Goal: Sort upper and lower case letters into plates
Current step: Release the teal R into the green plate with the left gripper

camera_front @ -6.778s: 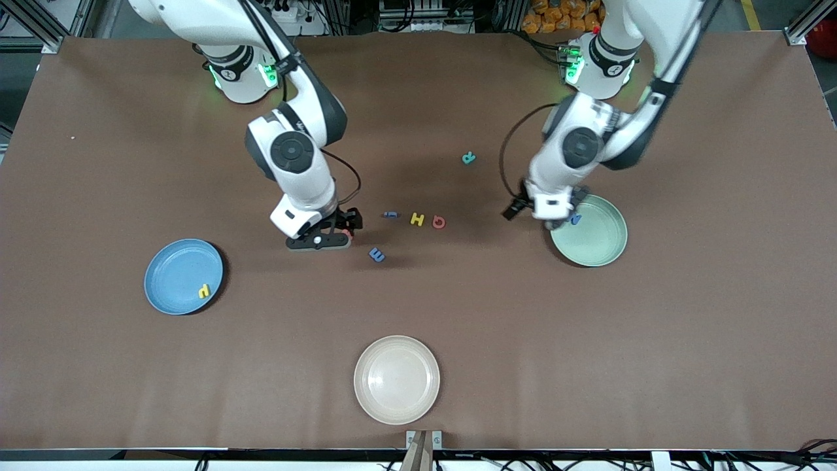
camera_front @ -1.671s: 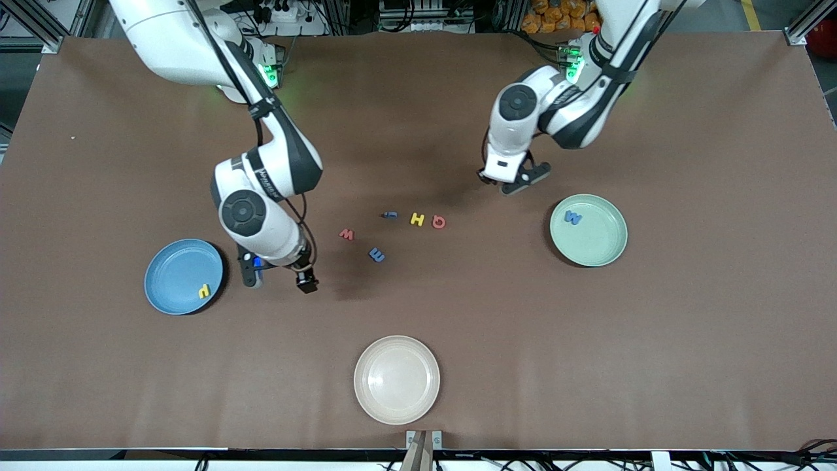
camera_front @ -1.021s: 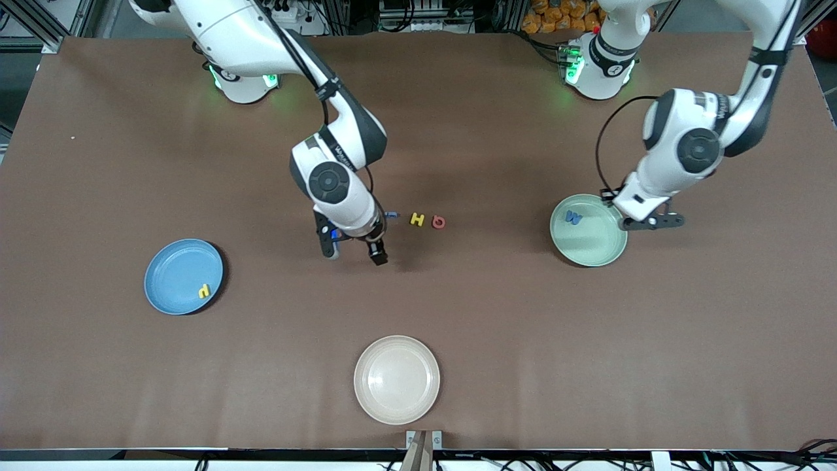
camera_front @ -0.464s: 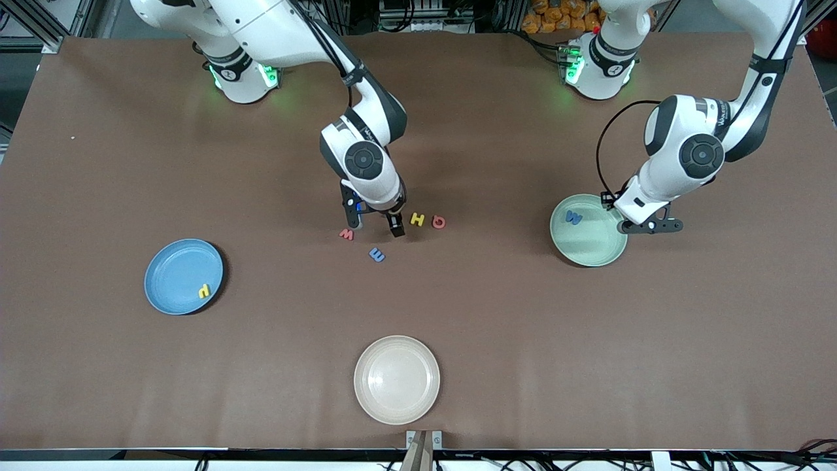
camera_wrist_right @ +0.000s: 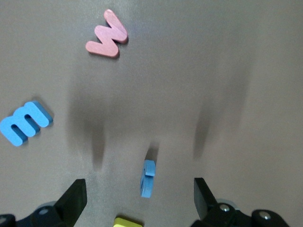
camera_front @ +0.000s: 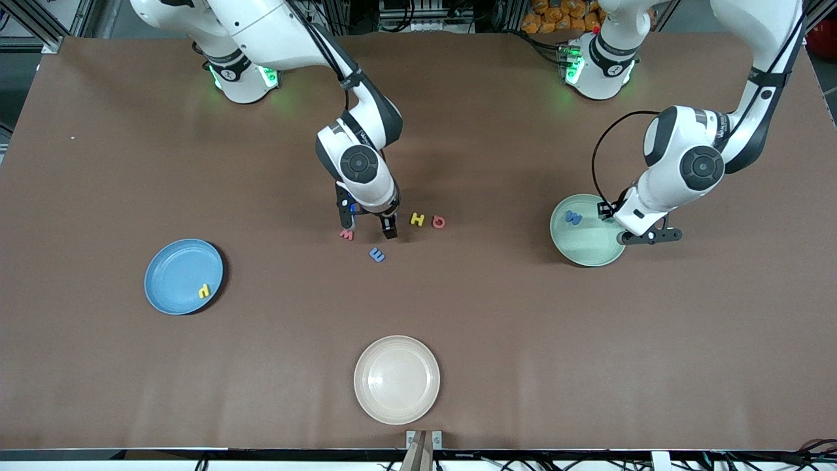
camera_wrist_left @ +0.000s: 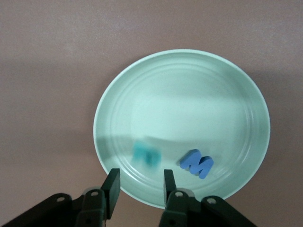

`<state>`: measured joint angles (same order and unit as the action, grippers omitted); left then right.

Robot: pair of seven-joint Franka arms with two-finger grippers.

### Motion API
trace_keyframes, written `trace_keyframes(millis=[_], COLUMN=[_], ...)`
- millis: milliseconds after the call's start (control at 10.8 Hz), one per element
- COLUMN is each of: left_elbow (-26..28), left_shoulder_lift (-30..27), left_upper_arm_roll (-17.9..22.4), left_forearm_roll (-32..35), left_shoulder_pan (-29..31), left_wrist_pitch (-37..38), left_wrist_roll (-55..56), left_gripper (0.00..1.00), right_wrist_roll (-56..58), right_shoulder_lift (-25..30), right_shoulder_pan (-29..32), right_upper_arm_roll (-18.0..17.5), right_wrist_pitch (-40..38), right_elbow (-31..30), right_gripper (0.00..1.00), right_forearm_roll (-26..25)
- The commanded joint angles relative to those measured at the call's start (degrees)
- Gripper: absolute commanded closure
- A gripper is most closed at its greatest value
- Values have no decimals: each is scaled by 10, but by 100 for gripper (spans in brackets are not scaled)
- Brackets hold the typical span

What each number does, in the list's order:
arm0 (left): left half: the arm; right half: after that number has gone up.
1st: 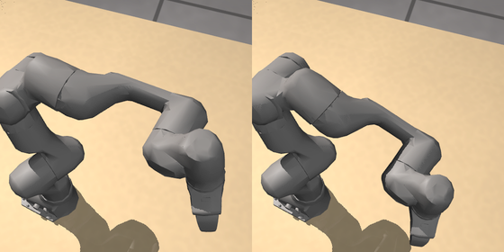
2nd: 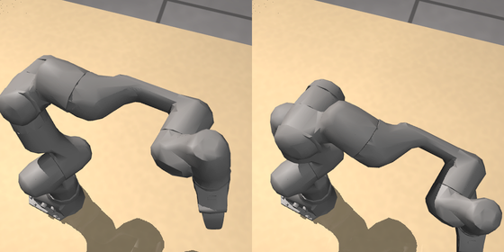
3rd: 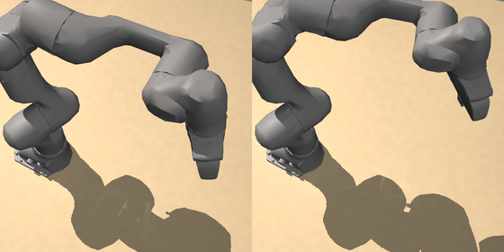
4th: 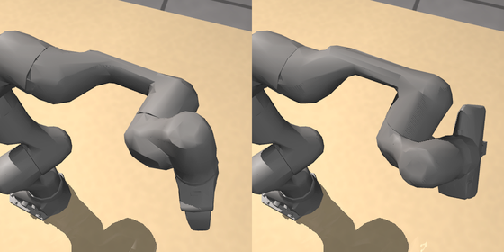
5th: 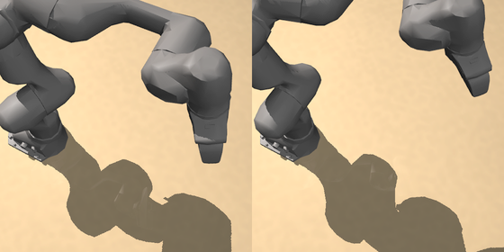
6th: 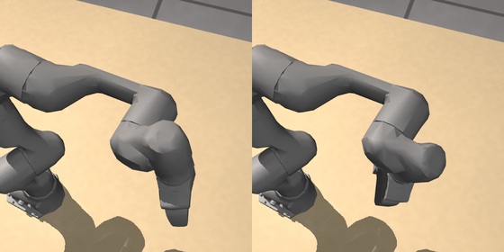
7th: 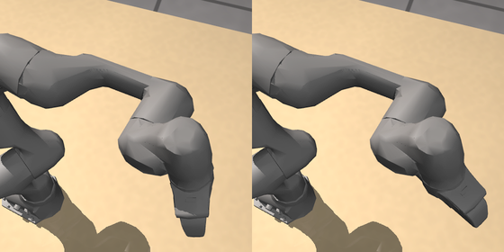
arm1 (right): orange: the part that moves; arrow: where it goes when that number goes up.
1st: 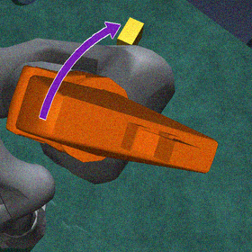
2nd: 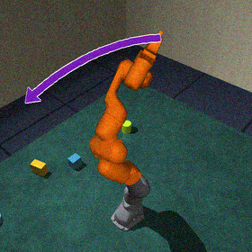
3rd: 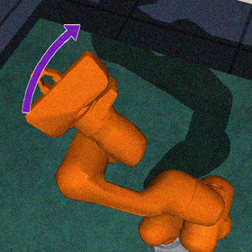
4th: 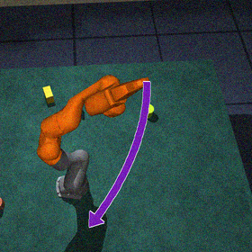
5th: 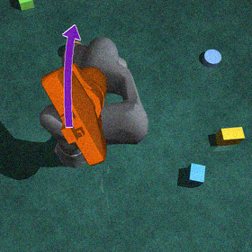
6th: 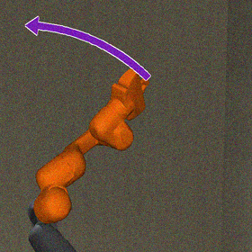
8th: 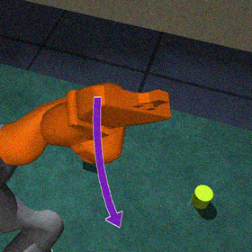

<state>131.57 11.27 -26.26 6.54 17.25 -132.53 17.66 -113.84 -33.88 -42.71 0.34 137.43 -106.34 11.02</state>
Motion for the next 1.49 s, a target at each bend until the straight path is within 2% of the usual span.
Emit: trace_keyframes(millis=[0, 464, 1114, 1393], left_elbow=[-6, -8, -18, -25], left_shoulder_lift=[2, 10, 12, 16], left_upper_arm_roll=[-4, -5, -6, -6], left_forearm_roll=[-14, -30, -37, -36], left_shoulder_pan=[-13, -50, -78, -85], left_wrist_pitch=[1, 0, -1, -1], left_wrist_roll=[32, 97, 153, 162], left_gripper=[0, 0, 0, 0], right_wrist_roll=[-29, -72, -149, -159], right_shoulder_lift=[-6, -12, -13, -27], right_shoulder_pan=[-13, -22, -30, -29], right_upper_arm_roll=[5, 5, 5, 4], right_wrist_pitch=[22, 39, 40, 56], right_elbow=[-9, -9, -10, -9], right_gripper=[0, 0, 0, 0], right_forearm_roll=[1, -35, -119, -123])
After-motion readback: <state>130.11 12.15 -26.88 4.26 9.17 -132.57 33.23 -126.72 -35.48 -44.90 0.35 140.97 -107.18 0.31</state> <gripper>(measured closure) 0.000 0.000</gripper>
